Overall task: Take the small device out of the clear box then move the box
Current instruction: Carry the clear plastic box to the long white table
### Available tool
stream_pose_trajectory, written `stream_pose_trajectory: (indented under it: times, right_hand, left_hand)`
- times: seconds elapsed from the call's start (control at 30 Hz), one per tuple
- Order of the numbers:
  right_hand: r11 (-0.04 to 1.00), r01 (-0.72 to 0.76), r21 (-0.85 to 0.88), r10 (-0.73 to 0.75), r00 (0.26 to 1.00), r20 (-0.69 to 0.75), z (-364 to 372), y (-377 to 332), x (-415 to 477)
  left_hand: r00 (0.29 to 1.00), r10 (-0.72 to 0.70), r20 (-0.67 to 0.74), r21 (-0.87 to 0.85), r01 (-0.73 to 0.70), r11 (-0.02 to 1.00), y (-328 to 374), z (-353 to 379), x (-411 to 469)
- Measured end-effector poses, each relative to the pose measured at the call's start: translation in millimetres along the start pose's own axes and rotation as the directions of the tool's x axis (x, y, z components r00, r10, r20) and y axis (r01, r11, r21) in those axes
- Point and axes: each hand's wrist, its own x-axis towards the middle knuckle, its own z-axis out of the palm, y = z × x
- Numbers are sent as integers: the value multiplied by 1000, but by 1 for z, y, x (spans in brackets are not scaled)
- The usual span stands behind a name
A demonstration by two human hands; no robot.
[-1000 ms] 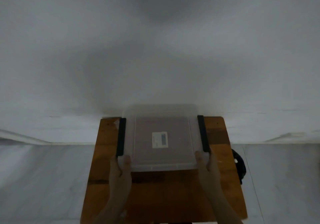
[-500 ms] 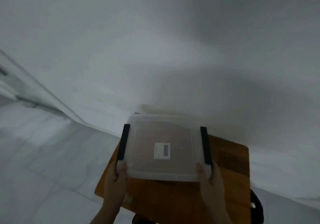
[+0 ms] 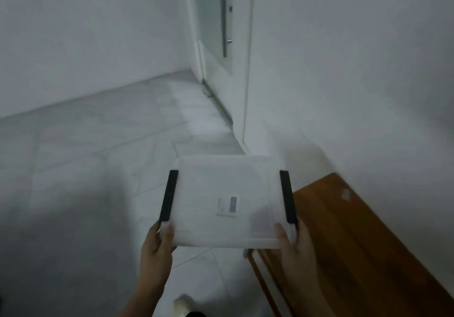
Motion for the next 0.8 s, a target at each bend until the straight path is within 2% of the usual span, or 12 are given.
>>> stream_pose_trajectory:
  times: [0.17,0.3,0.53,0.7,0.8]
  right_hand:
    - [990,128,-62,-115,975,189,146,-47,-5]
    - [973,225,-56,-198,932,302,260,-88,-12]
    - [930,364,-57,-313,861,402,417,-157,2]
    - [933,348,-88,-278,857,435,546,-189,46]
    - [934,351,-63,-274,819,504,638,-215,81]
  left_hand:
    - [983,21,-180,-86,-37,996,8,-122,56]
    - [940,61,-336,-72,-90,993,23,-213,102]
    - [898,87,-431,-122,-153,981,59,-316,192]
    - [873,28,-487,-168,-125,978,74,-369,294]
    - [852,-3,-523,-171,-101,980,89,-407,366]
